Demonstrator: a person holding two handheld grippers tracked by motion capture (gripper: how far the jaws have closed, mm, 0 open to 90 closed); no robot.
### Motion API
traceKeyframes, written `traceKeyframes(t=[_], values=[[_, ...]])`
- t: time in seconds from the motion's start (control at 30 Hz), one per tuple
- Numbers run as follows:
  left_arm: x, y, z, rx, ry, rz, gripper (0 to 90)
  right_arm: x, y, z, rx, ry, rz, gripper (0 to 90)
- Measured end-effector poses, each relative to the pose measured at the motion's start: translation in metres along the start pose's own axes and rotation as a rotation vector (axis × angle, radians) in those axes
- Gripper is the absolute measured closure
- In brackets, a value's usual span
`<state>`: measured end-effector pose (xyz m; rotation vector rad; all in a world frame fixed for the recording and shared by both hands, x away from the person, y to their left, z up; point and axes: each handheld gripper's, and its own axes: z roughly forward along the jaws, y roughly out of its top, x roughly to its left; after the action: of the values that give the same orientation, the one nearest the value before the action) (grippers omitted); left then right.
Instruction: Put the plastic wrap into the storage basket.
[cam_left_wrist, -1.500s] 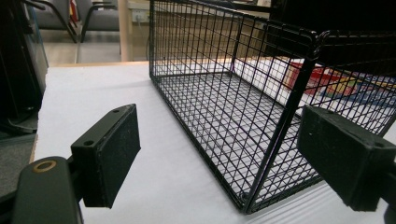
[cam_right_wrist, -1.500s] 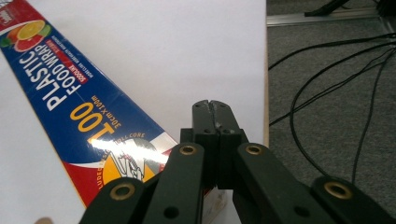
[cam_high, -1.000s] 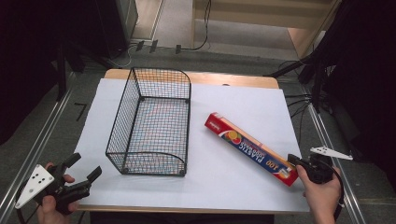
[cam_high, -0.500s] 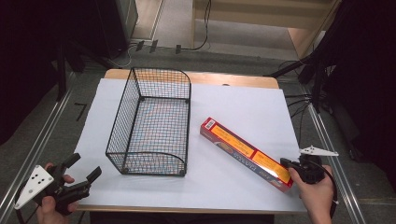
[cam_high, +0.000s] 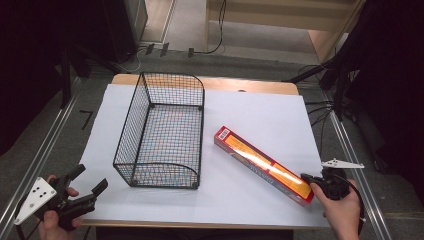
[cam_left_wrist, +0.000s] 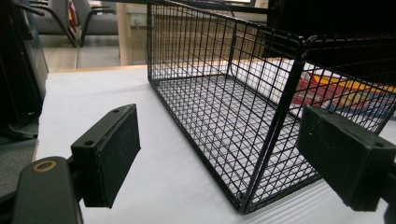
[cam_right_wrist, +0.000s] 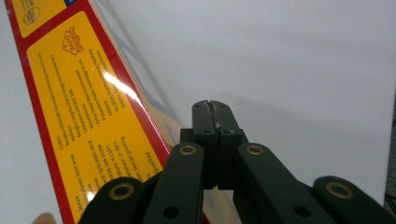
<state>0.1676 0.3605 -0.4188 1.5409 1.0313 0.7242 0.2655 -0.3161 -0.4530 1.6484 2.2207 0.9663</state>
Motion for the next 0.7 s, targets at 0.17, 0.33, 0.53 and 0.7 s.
traceKeyframes(t=[0.17, 0.33, 0.53, 0.7], values=[[-0.0012, 0.0002, 0.0009, 0.000, -0.004, 0.004, 13.8, 0.0013, -0.0002, 0.0004, 0.011, -0.004, -0.003, 90.0], [-0.0008, 0.0000, 0.0013, 0.002, 0.000, 0.003, 13.8, 0.0021, -0.0001, -0.0007, 0.026, 0.016, -0.004, 90.0], [-0.0008, 0.0002, 0.0010, 0.000, -0.003, 0.004, 13.9, 0.0046, -0.0015, -0.0015, 0.038, 0.024, -0.004, 90.0], [-0.0008, 0.0003, 0.0008, -0.001, -0.002, 0.004, 13.9, 0.0052, -0.0017, -0.0013, 0.048, 0.024, 0.008, 90.0]])
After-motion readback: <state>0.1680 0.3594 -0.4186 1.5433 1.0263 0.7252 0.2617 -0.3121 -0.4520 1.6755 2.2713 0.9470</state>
